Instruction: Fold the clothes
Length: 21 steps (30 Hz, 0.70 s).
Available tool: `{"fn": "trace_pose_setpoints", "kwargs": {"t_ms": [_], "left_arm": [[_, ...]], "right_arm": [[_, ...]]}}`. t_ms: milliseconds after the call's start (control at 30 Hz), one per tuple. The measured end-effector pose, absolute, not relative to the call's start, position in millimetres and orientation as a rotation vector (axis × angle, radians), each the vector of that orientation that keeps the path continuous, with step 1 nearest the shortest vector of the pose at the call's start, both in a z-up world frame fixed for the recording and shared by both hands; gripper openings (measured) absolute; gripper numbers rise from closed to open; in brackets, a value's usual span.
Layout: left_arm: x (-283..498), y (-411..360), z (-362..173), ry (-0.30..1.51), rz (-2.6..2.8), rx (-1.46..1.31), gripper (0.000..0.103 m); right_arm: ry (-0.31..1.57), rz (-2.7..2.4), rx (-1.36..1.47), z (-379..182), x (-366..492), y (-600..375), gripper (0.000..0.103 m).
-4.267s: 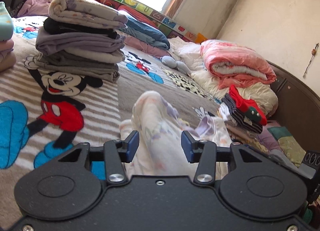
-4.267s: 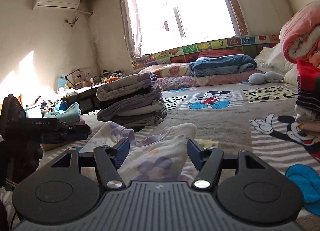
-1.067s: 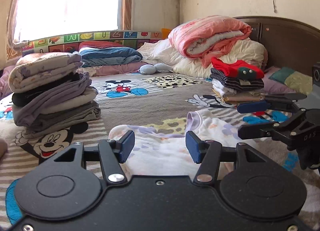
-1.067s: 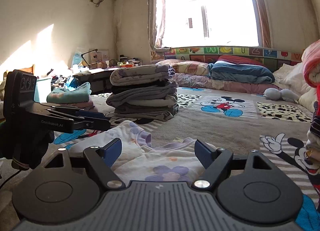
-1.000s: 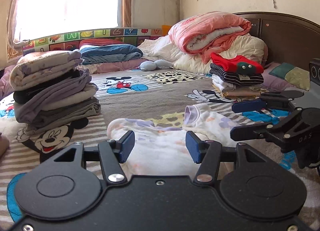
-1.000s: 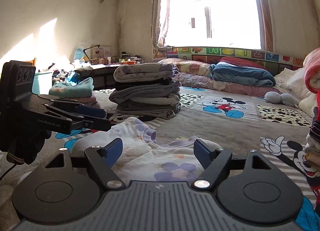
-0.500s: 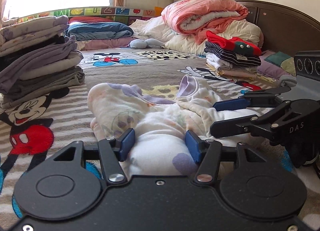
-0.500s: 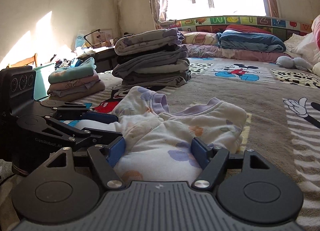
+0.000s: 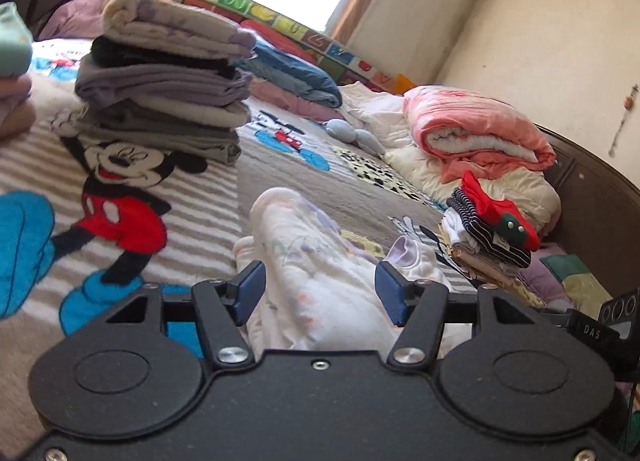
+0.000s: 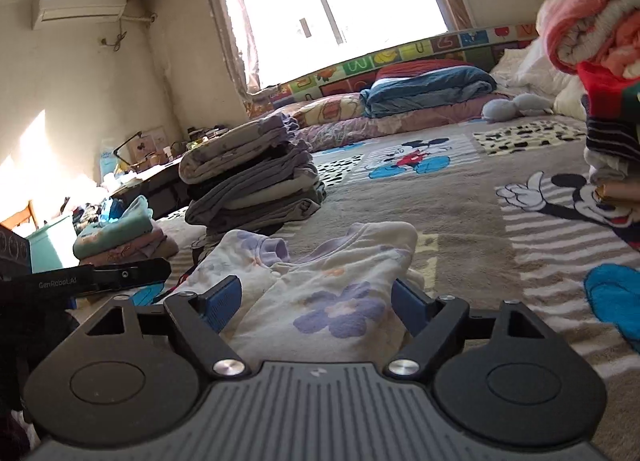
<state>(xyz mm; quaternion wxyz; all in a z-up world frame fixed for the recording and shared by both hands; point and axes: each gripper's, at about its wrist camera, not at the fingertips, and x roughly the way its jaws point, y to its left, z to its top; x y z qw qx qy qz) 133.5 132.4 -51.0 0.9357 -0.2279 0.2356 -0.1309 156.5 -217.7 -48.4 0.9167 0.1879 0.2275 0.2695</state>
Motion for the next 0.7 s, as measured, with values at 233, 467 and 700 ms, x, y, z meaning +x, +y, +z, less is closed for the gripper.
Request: {"fn": "trace_pose_setpoints", "kwargs": {"t_ms": [233,467,700], "left_arm": [[148.0,138.9,-71.2,0.574,-0.249,-0.652,0.063],[162.4,141.8,-91.3,0.638,-0.225,-0.789,0.070],[161.5,139.1,-92.1,0.653,-0.227,-0.855,0.053]], "right_arm": [[0.640,0.522,0.713,-88.1,180.6,-227.2,0.085],[0.689,0.480,0.766,-109.9,194.9,-213.8,0.096],[0.705,0.488,0.760,-108.6,208.5,-198.0,0.081]]}}
